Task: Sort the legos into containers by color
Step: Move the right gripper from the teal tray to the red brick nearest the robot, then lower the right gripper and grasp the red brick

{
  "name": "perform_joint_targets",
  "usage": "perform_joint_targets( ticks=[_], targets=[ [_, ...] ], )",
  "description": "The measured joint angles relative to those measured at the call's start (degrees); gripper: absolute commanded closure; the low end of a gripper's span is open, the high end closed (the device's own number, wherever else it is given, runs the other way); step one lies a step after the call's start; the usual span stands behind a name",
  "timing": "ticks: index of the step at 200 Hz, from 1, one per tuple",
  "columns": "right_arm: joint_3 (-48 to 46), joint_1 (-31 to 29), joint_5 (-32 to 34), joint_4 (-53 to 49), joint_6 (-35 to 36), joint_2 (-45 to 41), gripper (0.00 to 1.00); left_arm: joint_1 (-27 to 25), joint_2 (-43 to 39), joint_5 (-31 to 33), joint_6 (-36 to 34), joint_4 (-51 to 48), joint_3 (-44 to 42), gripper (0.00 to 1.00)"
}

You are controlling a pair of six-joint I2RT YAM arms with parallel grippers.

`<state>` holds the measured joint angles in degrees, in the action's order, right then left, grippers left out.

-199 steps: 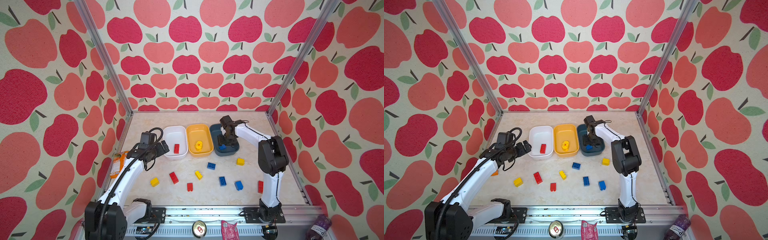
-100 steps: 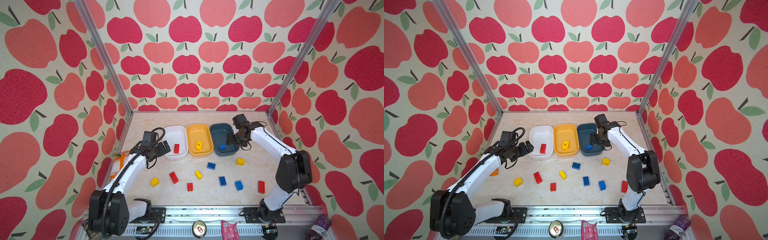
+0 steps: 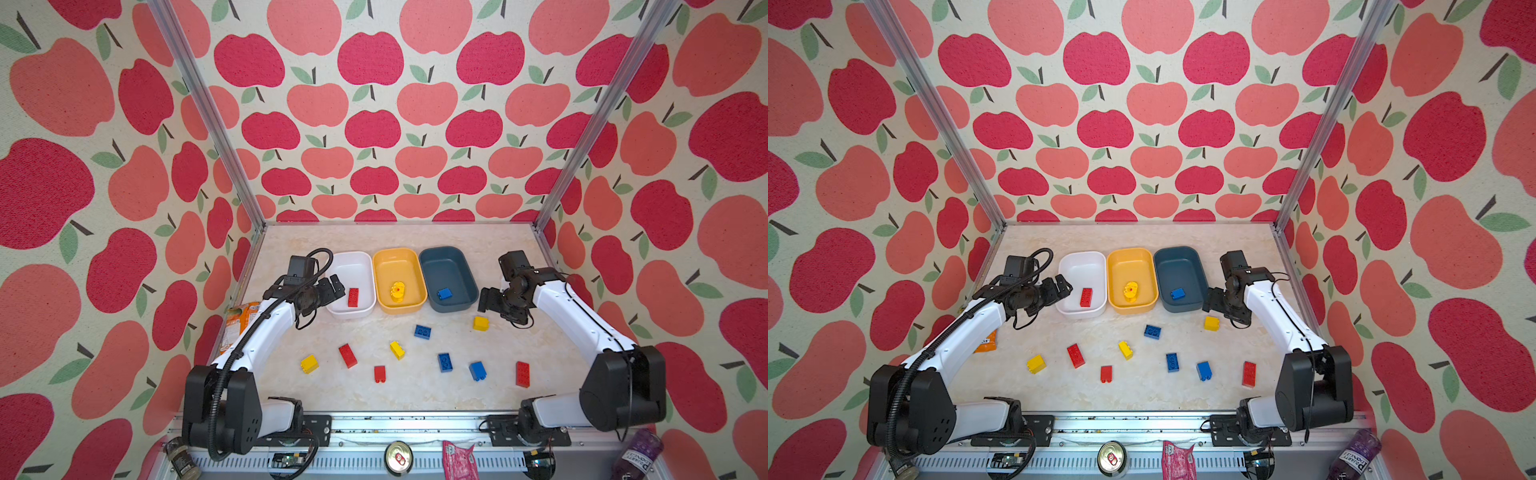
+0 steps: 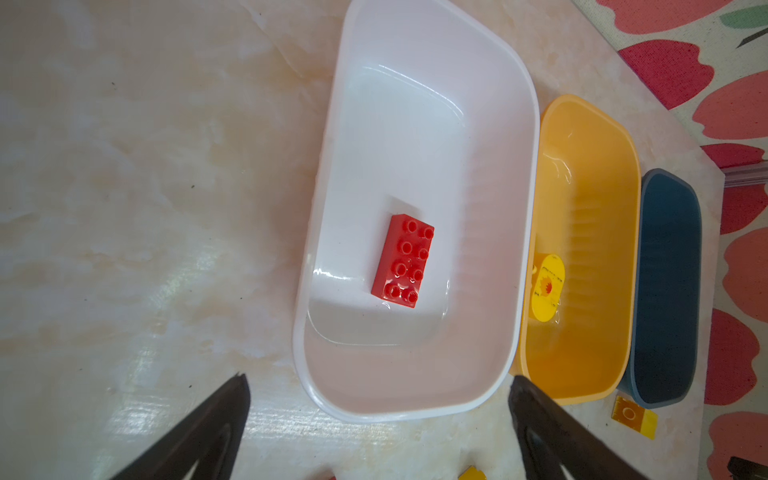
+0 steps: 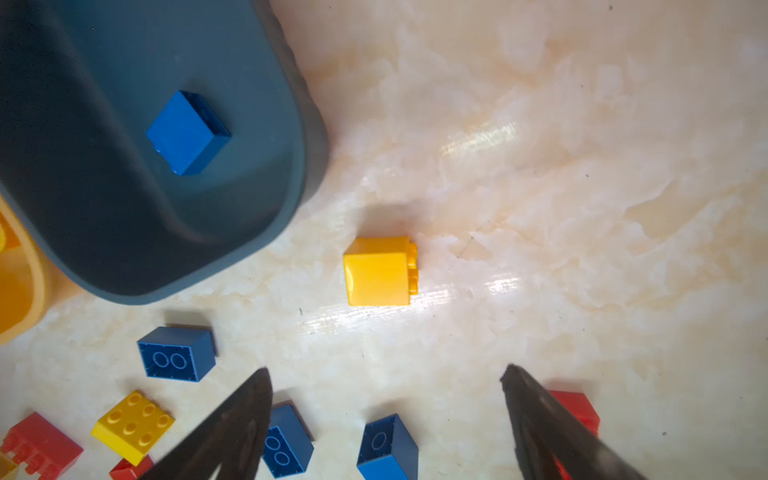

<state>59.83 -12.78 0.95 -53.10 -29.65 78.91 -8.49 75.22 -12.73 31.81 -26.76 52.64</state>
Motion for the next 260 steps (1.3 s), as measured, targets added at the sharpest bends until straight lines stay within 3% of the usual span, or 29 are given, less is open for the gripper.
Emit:
perform_joint_targets(
  ticks=[59, 184, 260],
  targets=[
    [-11.17, 7.19, 1.03, -1.95, -1.33, -8.59, 0.05, 0.0, 0.66, -0.92, -0.22, 0.07, 0.24, 0.01],
    [-23.61, 9.57, 7.85, -1.4, -11.8, -12.59, 0.03, 0.0, 0.52, -1.29, -0.39, 0.04, 0.26, 0.01],
    [-29.24, 10.03, 7.91, 3.54, -15.45, -14.93, 0.1, 0.0, -1.55, -1.22, -0.37, -0.22, 0.24, 0.01]
  ],
)
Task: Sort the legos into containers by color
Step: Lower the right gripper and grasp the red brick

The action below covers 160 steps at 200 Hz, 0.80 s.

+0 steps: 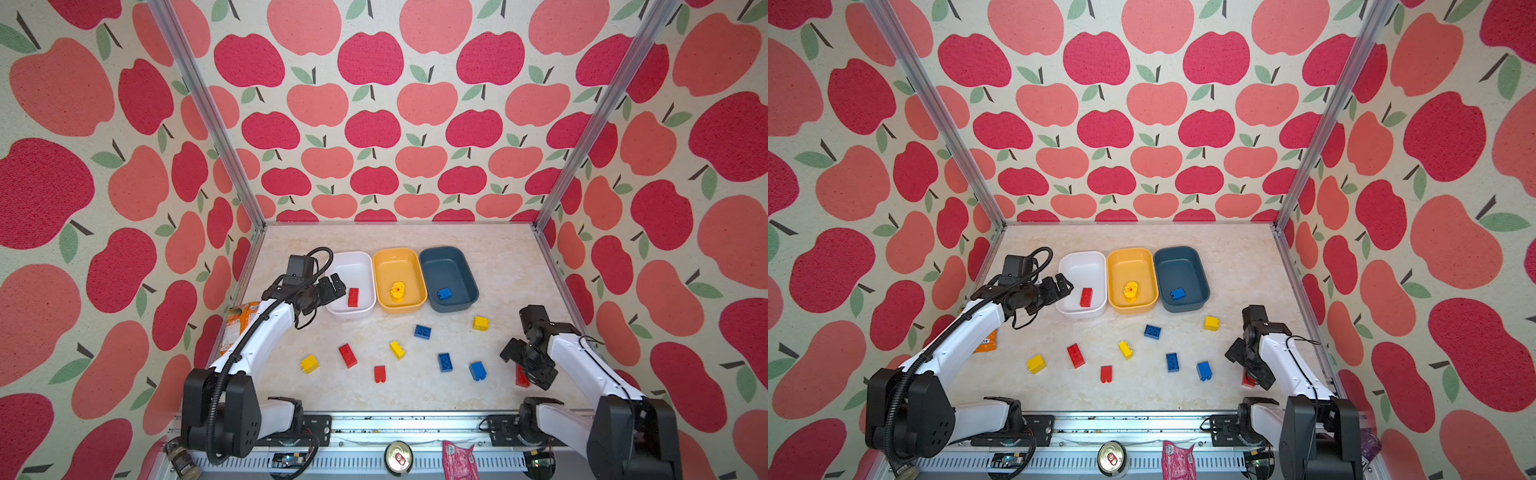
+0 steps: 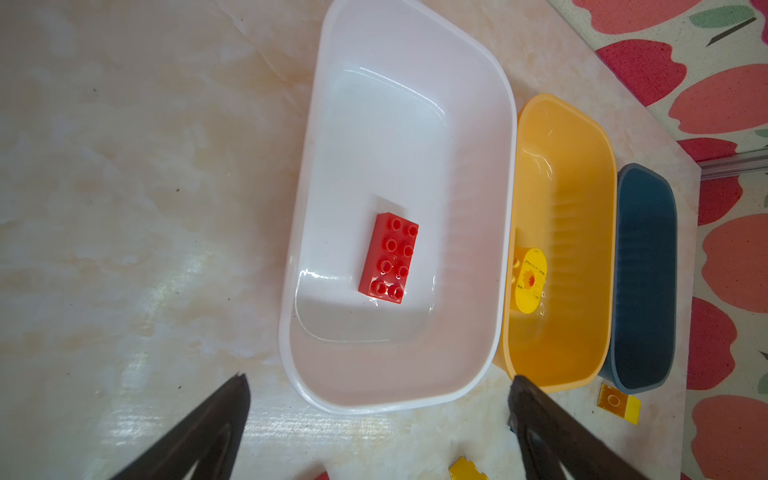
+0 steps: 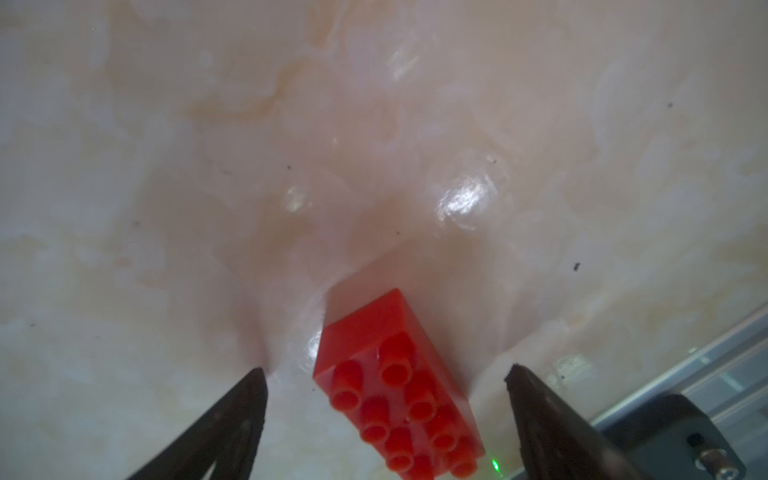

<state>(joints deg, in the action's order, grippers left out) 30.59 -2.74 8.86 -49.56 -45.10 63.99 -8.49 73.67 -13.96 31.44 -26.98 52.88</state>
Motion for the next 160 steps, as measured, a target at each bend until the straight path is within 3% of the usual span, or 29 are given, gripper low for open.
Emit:
perform_joint_targets(
  ticks=[49, 160],
  targets=[
    [-0.2, 0.15, -1.92, 1.57, -0.48, 1.27, 0.23, 0.0, -0.96, 0.2, 0.17, -0.17, -0.11, 0.01],
    [-0.2, 0.15, -4.04, 1.99, -0.42, 1.11, 0.63, 0.0, -2.12, 0.59, 0.2, -0.2, -1.01, 0.01]
  ],
)
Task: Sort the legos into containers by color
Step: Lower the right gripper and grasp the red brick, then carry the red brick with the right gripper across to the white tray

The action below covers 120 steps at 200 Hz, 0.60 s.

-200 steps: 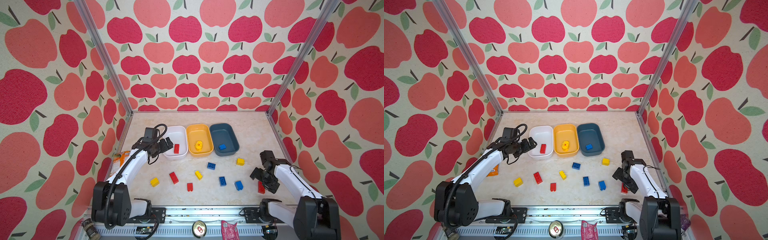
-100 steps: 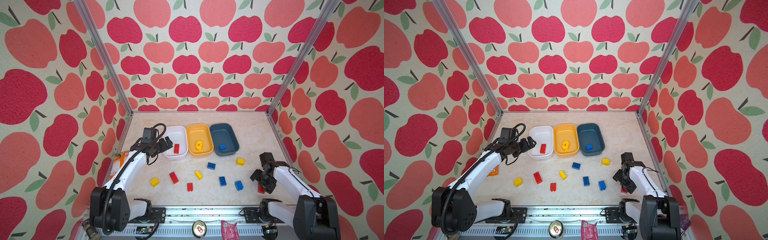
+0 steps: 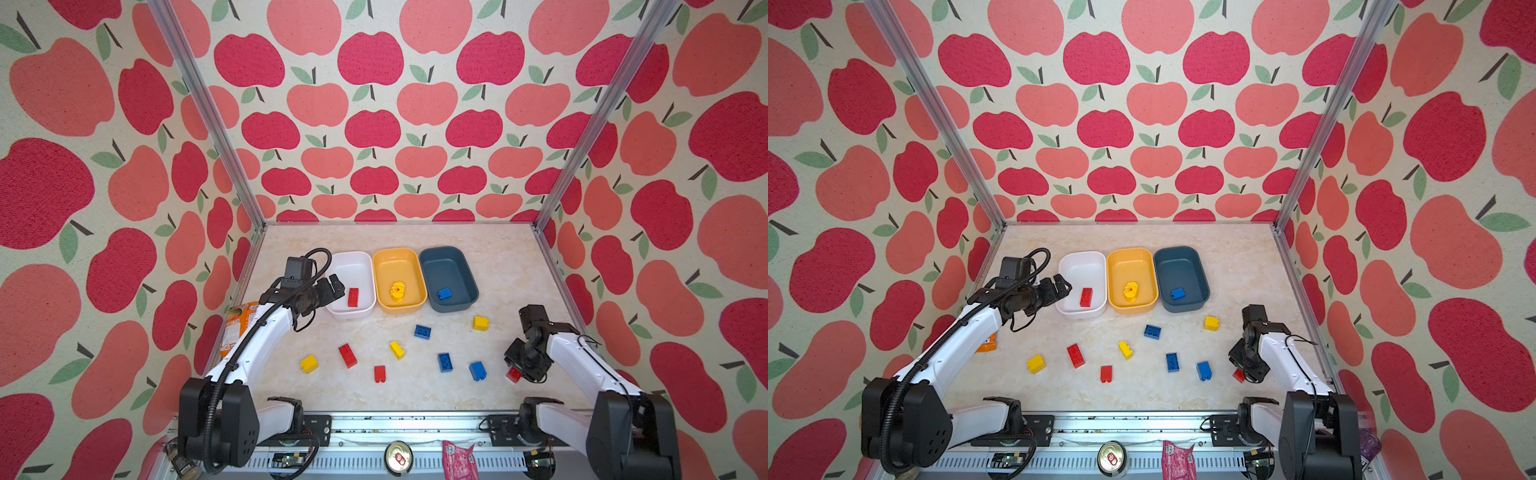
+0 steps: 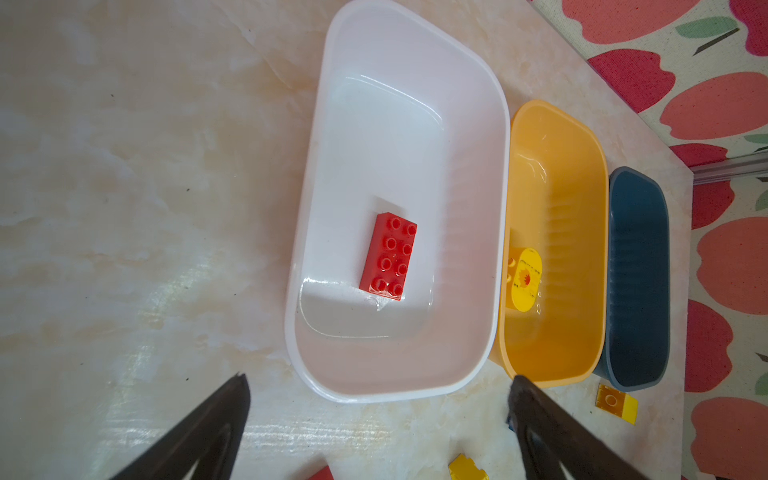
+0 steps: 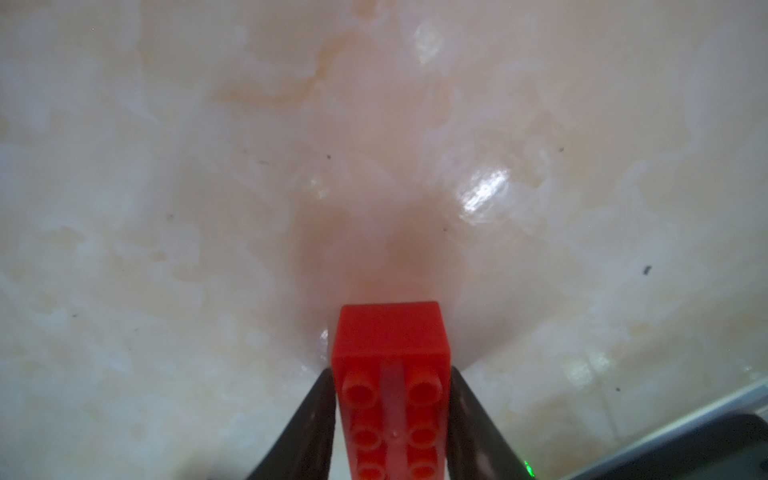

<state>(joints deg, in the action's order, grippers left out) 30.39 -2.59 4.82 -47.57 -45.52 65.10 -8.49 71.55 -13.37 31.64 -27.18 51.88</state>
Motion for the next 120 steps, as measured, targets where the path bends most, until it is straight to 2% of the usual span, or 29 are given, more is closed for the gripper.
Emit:
perform_joint_targets(
  ticks=[34, 73, 120],
  targets=[
    [0.0, 0.0, -0.42, -0.02, -0.04, -0.48, 0.7, 0.0, -0.33, 0.0, 0.0, -0.07, -0.35, 0.01],
    [0.02, -0.37, -1.31, -0.31, -0.04, -3.56, 0.73, 0.0, -1.84, 0.02, 0.09, -0.24, -1.05, 0.01],
    [4.28, -5.35, -1.92, -2.45, -0.74, -5.97, 0.73, 0.17, -3.15, 0.0, 0.46, -0.42, -2.38, 0.01]
  ],
)
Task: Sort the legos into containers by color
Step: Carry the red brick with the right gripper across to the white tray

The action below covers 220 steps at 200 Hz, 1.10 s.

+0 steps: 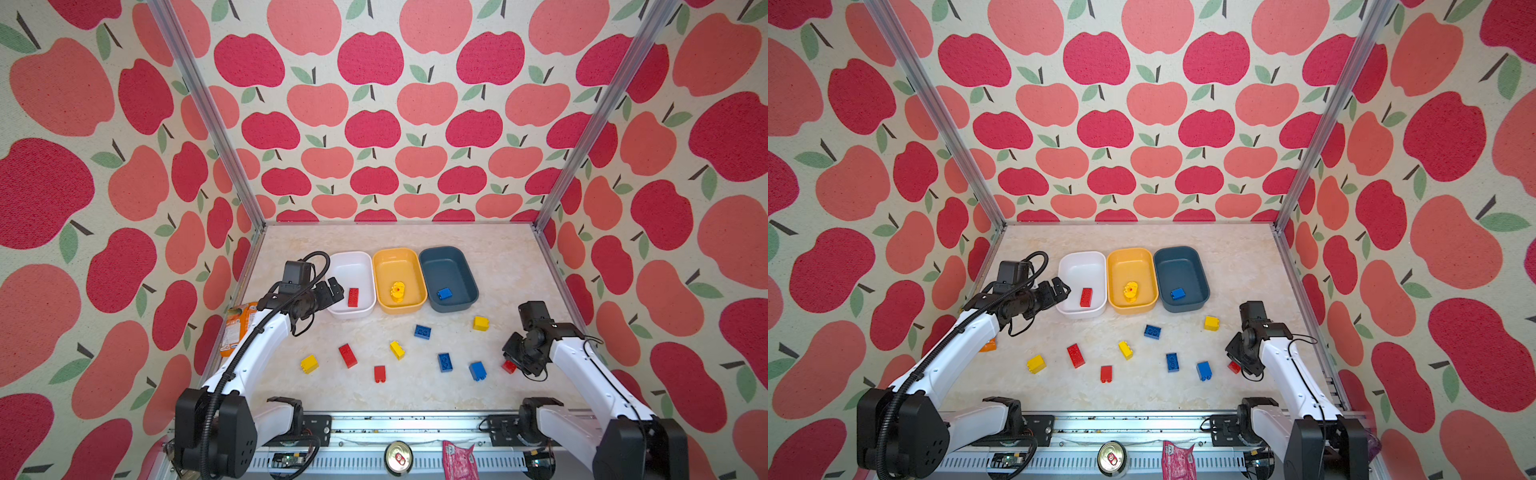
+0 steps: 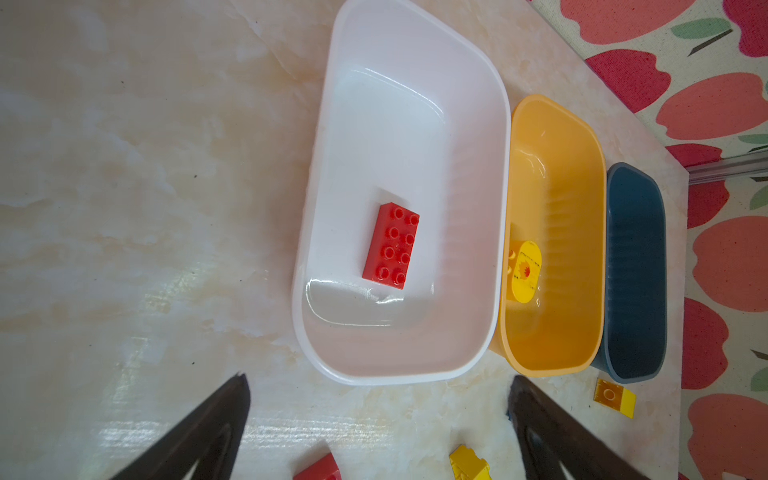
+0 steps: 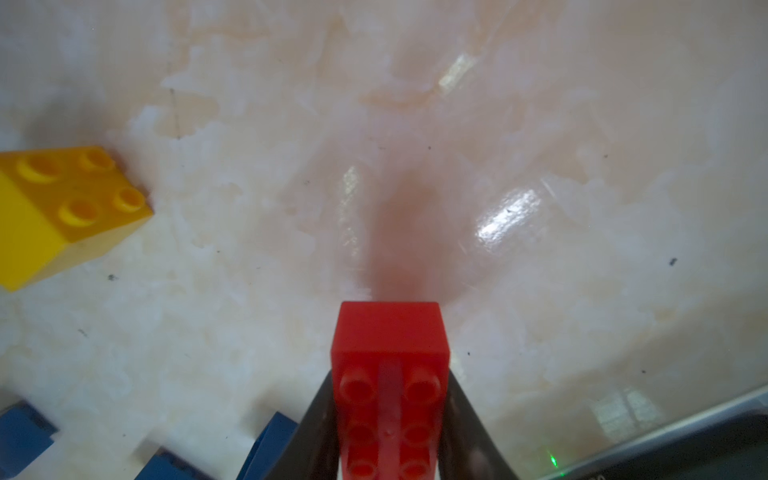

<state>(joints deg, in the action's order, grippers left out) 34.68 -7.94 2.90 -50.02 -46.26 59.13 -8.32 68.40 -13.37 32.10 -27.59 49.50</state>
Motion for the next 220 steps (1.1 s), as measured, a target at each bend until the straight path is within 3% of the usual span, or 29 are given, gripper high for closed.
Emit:
perform_joint_targets(
  ticks=[94, 164, 220],
  targets=[
    [15.65, -18.97, 2.29, 0.66, -1.64, 6.49, 0.74, 1.6, -4.39, -0.04, 0.17, -0.83, -3.1, 0.01],
    [33.24, -33.9, 3.72, 3.91, 1.55, 23.93, 0.74, 1.88, -8.2, -0.04, 0.17, -3.15, -5.31, 0.01],
    [47.91, -40.52, 1.05, 8.26, 6.05, 37.7, 0.73, 2.23, -10.6, -0.04, 0.17, -4.55, -6.69, 0.01]
  ],
)
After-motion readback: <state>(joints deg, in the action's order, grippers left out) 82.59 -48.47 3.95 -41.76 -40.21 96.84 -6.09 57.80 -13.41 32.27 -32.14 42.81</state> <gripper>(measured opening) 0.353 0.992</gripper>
